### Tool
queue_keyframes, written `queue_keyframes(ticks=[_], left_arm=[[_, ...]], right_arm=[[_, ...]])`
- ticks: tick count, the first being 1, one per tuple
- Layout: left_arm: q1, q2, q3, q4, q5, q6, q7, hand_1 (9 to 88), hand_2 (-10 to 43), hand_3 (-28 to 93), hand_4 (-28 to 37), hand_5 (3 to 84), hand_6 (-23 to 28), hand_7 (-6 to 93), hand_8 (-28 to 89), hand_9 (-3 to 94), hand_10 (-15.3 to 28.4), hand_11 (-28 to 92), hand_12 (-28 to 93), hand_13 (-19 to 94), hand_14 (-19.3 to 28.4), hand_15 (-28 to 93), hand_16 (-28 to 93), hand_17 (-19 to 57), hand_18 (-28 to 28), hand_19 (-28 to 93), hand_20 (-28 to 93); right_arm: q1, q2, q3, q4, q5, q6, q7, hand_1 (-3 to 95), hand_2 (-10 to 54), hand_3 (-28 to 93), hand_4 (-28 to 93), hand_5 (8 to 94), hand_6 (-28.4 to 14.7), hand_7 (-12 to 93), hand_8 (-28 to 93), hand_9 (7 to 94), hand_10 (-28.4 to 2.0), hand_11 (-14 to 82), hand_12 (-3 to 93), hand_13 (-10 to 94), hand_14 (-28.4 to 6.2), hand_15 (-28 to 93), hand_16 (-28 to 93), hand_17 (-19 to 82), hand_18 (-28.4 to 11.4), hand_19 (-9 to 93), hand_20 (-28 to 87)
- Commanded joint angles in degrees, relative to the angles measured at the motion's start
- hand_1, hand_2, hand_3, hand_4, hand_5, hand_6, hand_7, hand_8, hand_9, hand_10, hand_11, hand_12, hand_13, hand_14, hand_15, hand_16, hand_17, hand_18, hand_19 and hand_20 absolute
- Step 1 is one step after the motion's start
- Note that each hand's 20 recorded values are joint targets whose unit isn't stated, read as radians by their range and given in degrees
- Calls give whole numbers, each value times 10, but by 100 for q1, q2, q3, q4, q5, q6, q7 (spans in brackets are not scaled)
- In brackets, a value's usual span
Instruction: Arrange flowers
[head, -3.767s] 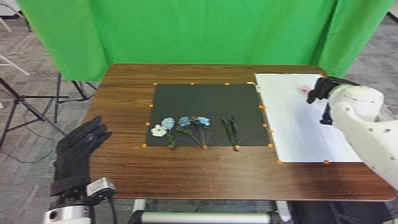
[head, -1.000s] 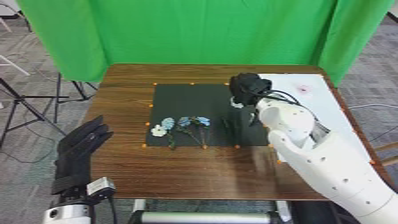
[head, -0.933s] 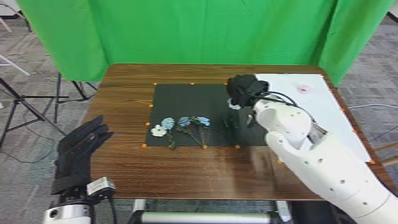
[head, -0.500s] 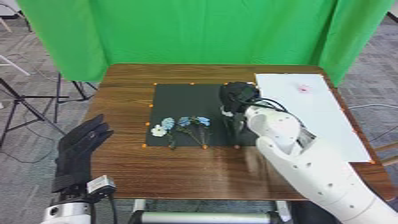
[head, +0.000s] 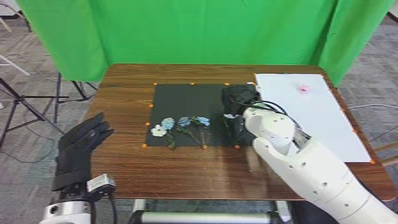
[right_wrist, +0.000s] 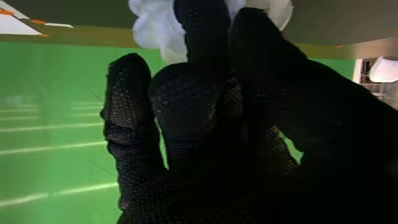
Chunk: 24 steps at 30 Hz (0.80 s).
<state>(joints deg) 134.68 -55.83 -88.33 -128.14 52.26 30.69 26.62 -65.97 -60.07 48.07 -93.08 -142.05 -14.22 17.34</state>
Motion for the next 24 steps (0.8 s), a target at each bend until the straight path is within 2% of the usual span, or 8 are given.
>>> queue_keyframes(ticks=[1,6,13,17,24], left_arm=[[24,-15,4,-5,-7,-31,-11,272,32,827,-186,429,121,162,-107,347,203,402,73,253,273,674,-178,-91,213,595,39],[51,-5,-6,-12,-21,-21,8,272,31,828,-185,429,121,162,-107,347,203,402,72,253,273,674,-178,-91,212,595,38],[87,-13,0,-16,-48,9,21,273,31,829,-184,430,122,162,-108,347,203,401,72,253,272,674,-178,-91,212,594,38],[129,-25,-2,-22,-58,26,19,273,32,830,-185,430,122,162,-108,348,202,402,72,253,273,674,-178,-92,212,595,38],[151,10,22,-18,-104,86,125,273,32,829,-187,430,122,162,-108,348,203,401,72,253,273,674,-178,-91,212,595,38]], right_arm=[[2,-144,74,-57,-215,-131,-28,471,-95,800,-283,657,-5,228,-43,784,-102,197,310,735,-53,746,200,403,-190,932,95],[-32,-230,132,-126,-365,-301,-99,436,-95,820,-283,631,-2,195,-133,753,-119,248,264,722,-61,755,195,392,-195,932,90],[40,-151,81,-222,-611,-295,-43,400,-89,837,-282,593,-9,169,-124,727,-139,300,205,720,-67,759,193,387,-203,932,93],[181,98,-107,-500,-486,-135,91,371,-82,829,-279,575,-13,159,-124,717,-147,304,191,717,-71,761,195,385,-209,932,96],[390,416,-73,-883,-243,179,31,339,-67,815,-265,569,-19,147,-116,711,-156,303,185,716,-76,764,196,380,-217,932,107]])
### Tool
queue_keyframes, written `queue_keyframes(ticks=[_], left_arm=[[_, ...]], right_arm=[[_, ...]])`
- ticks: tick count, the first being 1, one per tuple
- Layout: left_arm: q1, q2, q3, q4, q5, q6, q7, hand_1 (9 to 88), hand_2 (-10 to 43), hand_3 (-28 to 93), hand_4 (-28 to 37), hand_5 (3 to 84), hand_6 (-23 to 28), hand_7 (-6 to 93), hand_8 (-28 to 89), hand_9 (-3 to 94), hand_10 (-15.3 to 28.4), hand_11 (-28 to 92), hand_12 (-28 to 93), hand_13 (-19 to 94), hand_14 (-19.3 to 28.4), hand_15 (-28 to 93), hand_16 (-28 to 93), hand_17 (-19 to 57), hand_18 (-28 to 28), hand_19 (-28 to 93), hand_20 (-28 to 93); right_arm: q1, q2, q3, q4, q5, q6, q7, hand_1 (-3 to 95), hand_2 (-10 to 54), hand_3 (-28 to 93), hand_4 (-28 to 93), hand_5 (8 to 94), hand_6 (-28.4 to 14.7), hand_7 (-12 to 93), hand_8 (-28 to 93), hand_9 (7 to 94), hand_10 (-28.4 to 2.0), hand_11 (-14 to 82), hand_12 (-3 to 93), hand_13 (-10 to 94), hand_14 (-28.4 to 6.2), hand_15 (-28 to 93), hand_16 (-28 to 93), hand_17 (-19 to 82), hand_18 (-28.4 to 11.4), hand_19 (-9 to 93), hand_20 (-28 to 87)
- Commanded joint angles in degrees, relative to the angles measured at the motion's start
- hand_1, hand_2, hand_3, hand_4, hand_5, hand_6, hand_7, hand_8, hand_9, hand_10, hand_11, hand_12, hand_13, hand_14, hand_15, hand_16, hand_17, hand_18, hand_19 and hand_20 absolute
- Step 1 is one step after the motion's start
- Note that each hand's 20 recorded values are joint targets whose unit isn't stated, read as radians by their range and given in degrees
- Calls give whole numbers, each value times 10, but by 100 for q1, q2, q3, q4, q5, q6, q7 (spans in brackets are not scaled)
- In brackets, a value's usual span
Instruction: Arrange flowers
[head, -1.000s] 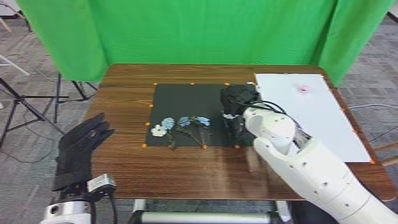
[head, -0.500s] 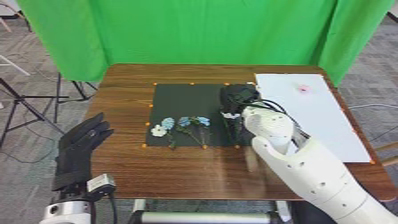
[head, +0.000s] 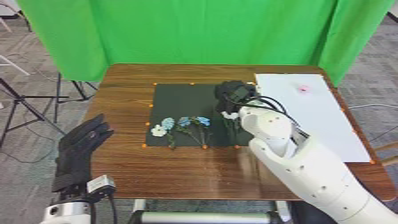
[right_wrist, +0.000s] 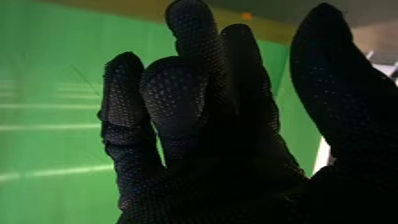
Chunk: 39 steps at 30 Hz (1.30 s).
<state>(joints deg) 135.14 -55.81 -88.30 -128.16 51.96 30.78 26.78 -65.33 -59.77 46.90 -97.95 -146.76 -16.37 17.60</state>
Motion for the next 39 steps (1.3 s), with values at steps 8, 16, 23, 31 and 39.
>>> queue_keyframes(ticks=[8,16,23,31,39], left_arm=[[94,72,69,-21,-121,142,216,273,32,829,-188,430,122,161,-108,348,203,401,72,252,274,674,-178,-91,212,595,38],[82,69,93,-10,-94,118,200,272,33,827,-188,430,122,162,-107,348,203,400,72,253,273,673,-178,-91,212,595,37],[57,48,139,3,-102,119,229,272,33,828,-187,430,122,161,-107,348,204,401,73,252,273,673,-178,-91,212,595,37],[20,-43,176,38,-78,41,197,271,34,828,-189,430,122,161,-107,348,204,402,73,252,273,673,-178,-91,212,596,37],[2,-99,169,40,-40,5,160,271,35,829,-189,431,122,163,-108,348,203,401,73,252,274,674,-178,-91,212,596,37]], right_arm=[[684,983,335,120,1139,337,-58,280,-2,828,-248,590,-38,173,-113,654,-172,276,175,667,-89,762,188,342,-212,919,69],[1045,1340,564,1074,1918,-39,266,260,17,846,-246,542,-50,166,-116,597,-179,239,164,662,-81,792,170,330,-212,920,54],[920,1172,1058,1622,1792,-446,215,192,78,872,-239,478,-66,147,-107,512,-198,199,159,592,-108,794,151,289,-213,892,40],[899,853,1308,2086,1582,-812,193,146,118,893,-229,434,-63,136,-104,436,-200,160,157,501,-147,756,117,256,-221,863,37],[970,600,1417,2431,1240,-1144,149,138,125,898,-226,398,-56,129,-105,388,-196,131,152,485,-153,754,106,251,-225,860,43]])
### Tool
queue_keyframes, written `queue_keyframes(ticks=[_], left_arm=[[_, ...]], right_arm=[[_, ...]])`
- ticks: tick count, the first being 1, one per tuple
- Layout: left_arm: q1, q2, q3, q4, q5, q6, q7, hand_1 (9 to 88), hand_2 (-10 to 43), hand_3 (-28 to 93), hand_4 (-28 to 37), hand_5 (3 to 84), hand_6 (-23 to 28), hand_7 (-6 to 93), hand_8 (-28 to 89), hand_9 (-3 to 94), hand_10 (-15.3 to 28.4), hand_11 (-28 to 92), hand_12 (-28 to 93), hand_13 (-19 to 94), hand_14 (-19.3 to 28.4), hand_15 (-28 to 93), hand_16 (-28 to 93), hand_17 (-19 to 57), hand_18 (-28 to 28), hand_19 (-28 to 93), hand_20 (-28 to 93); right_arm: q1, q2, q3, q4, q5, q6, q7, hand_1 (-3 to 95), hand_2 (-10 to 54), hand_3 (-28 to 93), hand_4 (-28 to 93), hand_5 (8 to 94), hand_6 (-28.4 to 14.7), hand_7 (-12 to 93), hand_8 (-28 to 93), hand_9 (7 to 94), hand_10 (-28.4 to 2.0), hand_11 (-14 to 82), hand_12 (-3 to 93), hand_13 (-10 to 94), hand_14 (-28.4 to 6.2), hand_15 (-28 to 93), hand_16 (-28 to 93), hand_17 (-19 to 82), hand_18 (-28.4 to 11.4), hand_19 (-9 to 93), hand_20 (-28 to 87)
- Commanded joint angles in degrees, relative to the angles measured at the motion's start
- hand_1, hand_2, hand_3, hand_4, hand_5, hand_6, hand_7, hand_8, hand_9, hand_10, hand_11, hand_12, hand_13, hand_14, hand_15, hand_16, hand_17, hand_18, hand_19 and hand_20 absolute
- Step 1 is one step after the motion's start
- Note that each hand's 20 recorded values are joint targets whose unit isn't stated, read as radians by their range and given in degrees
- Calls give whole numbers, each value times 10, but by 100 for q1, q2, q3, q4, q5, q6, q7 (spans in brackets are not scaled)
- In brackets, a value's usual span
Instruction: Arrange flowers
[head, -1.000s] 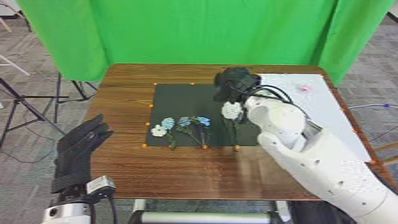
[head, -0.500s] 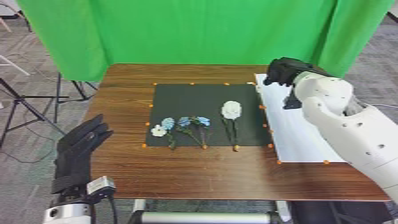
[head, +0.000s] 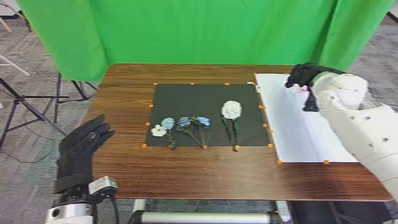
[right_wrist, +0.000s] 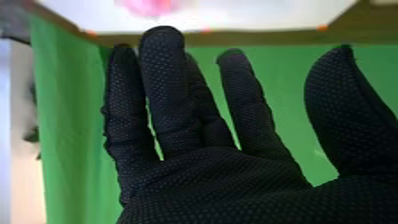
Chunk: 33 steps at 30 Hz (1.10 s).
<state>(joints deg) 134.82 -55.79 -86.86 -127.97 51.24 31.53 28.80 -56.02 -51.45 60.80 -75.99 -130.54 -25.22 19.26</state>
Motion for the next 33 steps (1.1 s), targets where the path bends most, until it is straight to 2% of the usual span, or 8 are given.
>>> queue_keyframes(ticks=[1,6,15,24,33], left_arm=[[24,-104,24,21,46,-84,-63,271,35,829,-189,431,122,162,-108,348,203,402,73,252,273,674,-178,-91,212,596,37],[21,-128,11,24,61,-116,-107,271,35,829,-189,431,122,163,-108,349,203,403,73,253,274,674,-178,-91,213,596,37],[-2,-148,0,25,94,-164,-153,271,35,830,-188,432,123,162,-108,349,203,405,73,254,273,674,-179,-91,213,596,37],[-31,-158,5,41,84,-142,-109,271,35,831,-189,433,124,162,-108,350,203,405,72,254,273,674,-178,-92,213,596,37],[-49,-159,19,48,99,-141,-118,272,35,831,-188,434,124,162,-108,351,203,406,72,255,273,675,-179,-91,213,596,37]], right_arm=[[35,-190,-2,217,-368,-244,29,137,124,899,-225,394,-56,129,-105,380,-196,126,151,485,-152,754,105,250,-224,860,44],[58,-54,-44,266,-289,-93,220,142,118,902,-223,392,-57,128,-105,349,-191,106,150,485,-150,762,102,250,-224,861,47],[13,59,47,379,-24,-161,581,145,105,906,-222,355,-56,120,-105,290,-186,59,145,495,-147,783,99,262,-225,873,50],[-14,-63,141,463,-211,-585,433,151,100,907,-225,346,-70,105,-104,306,-146,67,141,531,-139,804,100,272,-230,883,45],[-106,-150,180,458,-430,-756,317,163,90,908,-229,367,-73,110,-103,334,-139,81,136,544,-133,808,101,270,-233,885,41]])
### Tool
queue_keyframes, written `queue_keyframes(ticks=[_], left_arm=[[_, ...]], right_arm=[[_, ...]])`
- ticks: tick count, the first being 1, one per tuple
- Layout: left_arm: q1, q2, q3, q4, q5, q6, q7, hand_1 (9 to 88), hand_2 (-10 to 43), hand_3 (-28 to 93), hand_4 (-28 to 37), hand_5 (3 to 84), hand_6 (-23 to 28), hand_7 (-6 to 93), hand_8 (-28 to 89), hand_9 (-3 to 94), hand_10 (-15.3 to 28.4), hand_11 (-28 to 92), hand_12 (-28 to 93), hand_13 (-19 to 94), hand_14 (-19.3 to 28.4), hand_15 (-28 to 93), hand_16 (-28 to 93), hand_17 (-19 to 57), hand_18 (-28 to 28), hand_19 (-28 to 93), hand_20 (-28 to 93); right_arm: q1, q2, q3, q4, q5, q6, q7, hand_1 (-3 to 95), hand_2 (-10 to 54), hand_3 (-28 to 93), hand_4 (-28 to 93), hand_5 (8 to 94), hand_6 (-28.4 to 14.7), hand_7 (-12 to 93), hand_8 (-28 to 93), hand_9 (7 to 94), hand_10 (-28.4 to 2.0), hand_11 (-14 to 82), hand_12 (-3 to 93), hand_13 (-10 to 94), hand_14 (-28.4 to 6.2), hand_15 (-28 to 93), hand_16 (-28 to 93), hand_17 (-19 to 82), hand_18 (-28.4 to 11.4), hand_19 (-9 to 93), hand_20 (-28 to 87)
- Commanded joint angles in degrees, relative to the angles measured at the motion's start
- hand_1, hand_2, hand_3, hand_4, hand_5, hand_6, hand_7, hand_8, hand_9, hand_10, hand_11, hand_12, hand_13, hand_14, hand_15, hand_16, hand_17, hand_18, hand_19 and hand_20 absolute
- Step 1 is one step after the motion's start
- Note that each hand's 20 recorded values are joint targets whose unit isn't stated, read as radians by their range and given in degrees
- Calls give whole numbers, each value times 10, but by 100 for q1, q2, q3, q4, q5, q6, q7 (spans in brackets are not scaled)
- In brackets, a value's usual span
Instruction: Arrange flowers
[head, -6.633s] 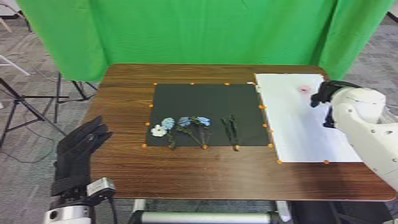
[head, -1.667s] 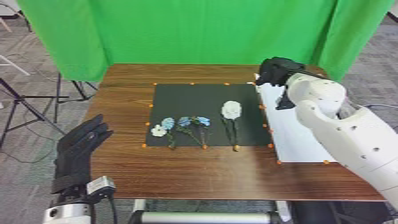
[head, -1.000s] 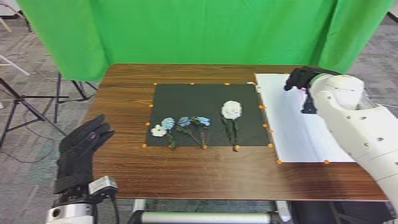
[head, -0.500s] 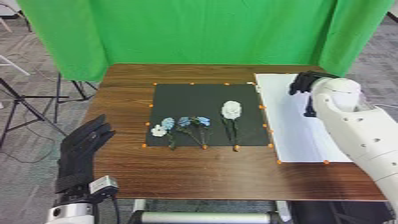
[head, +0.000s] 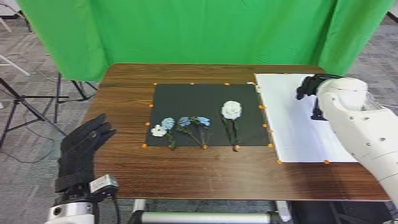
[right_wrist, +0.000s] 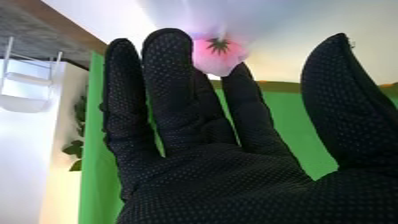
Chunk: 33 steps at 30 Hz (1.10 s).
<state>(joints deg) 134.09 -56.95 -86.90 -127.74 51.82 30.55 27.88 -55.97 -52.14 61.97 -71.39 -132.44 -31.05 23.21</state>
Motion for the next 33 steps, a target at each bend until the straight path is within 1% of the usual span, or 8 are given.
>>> queue_keyframes(ticks=[1,8,10,13,16,20,26,33], left_arm=[[21,-49,22,26,32,-51,-38,272,35,832,-187,434,124,162,-108,351,203,406,72,255,272,675,-179,-91,213,596,37],[35,-67,4,19,59,-82,-93,272,36,832,-188,434,124,164,-108,351,203,406,72,255,273,675,-179,-91,213,596,36],[33,-77,-4,18,93,-103,-124,272,36,832,-187,435,124,163,-108,351,204,405,71,255,273,676,-179,-91,213,596,36],[35,-87,0,18,96,-117,-150,271,34,834,-186,435,124,163,-108,351,203,405,72,255,274,676,-179,-91,214,596,37],[36,-90,-1,19,120,-136,-180,273,35,833,-186,434,124,164,-108,351,204,405,72,255,273,676,-179,-91,213,596,36],[35,-89,-1,23,127,-141,-176,273,35,833,-185,434,123,164,-108,351,205,405,72,255,273,676,-179,-91,213,596,36],[79,-60,-19,3,101,-111,-158,273,36,831,-185,435,124,164,-108,351,203,406,72,255,273,676,-179,-91,213,595,36],[93,-6,-27,-19,68,-93,-143,274,36,830,-185,435,125,163,-108,351,203,406,72,255,272,676,-179,-91,212,595,36]], right_arm=[[-131,-53,14,-12,-267,-153,-75,174,82,907,-231,377,-73,114,-104,353,-141,91,137,549,-130,809,102,271,-232,885,40],[-392,66,-203,-125,-425,429,141,278,8,903,-256,442,-56,155,-121,467,-131,157,140,588,-103,798,109,297,-209,889,31],[-470,141,-309,-151,-454,732,232,336,-18,888,-271,489,-47,176,-129,537,-134,201,142,618,-87,791,117,323,-196,898,26],[-533,271,-558,-169,-442,1298,484,387,-38,861,-281,568,-23,219,-148,640,-111,252,143,667,-67,773,133,356,-183,914,13],[-565,367,-760,-178,-524,1749,635,449,-62,804,-282,628,-9,278,-80,732,-89,206,213,700,-53,756,153,380,-177,927,-2],[-609,400,-795,-158,-693,1927,606,528,-80,755,-283,720,14,339,-49,860,-61,128,319,761,-30,729,176,403,-167,932,1],[-535,660,-1170,-306,-564,2511,743,554,-93,757,-283,764,17,327,-36,902,-43,129,358,798,-15,716,189,419,-162,932,14],[-878,945,-1057,-1336,-407,2983,564,557,-95,765,-283,780,11,308,-22,911,-46,126,364,804,-16,715,195,425,-165,932,26]])
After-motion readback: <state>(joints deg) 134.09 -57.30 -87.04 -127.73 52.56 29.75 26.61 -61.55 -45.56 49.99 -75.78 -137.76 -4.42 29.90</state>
